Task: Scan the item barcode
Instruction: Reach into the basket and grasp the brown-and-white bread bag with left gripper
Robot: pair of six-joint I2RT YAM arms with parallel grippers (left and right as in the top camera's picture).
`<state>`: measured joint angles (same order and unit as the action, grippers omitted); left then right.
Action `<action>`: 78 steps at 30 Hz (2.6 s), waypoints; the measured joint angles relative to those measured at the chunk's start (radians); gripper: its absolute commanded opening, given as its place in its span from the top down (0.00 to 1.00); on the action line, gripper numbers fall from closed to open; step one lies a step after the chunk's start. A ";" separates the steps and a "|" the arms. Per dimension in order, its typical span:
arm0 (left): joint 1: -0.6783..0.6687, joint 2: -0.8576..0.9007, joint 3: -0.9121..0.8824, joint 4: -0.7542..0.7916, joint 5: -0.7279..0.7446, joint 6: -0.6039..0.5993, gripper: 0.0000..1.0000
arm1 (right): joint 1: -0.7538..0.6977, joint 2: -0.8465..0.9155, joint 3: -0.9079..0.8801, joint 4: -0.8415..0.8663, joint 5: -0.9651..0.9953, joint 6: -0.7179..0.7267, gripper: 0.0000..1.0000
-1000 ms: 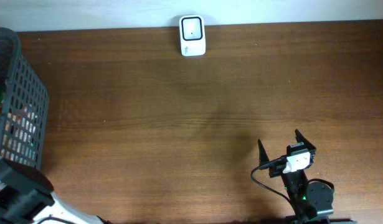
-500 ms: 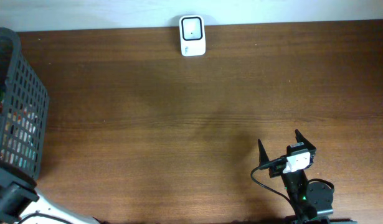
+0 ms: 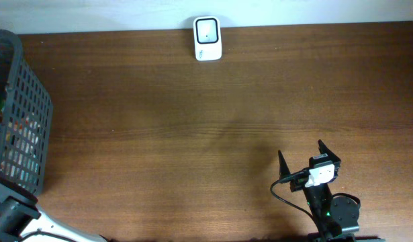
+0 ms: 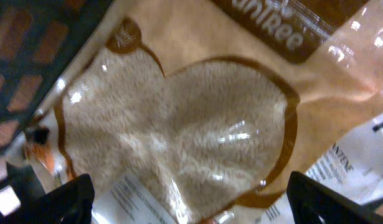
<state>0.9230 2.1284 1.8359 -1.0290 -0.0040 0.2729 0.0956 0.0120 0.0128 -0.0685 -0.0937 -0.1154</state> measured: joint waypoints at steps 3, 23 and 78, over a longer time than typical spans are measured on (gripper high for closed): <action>-0.007 0.000 0.000 0.035 0.001 0.029 0.04 | 0.000 0.000 0.000 0.000 0.000 0.000 0.02; -0.038 0.118 0.000 0.202 -0.038 0.102 0.16 | 0.000 0.000 0.000 0.000 0.000 -0.001 0.02; -0.087 -0.064 -0.009 0.161 0.005 0.004 1.00 | 0.000 0.000 0.000 0.000 0.000 0.000 0.02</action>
<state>0.8360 2.0640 1.8267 -0.8680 0.0010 0.2768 0.0956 0.0120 0.0128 -0.0685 -0.0937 -0.1154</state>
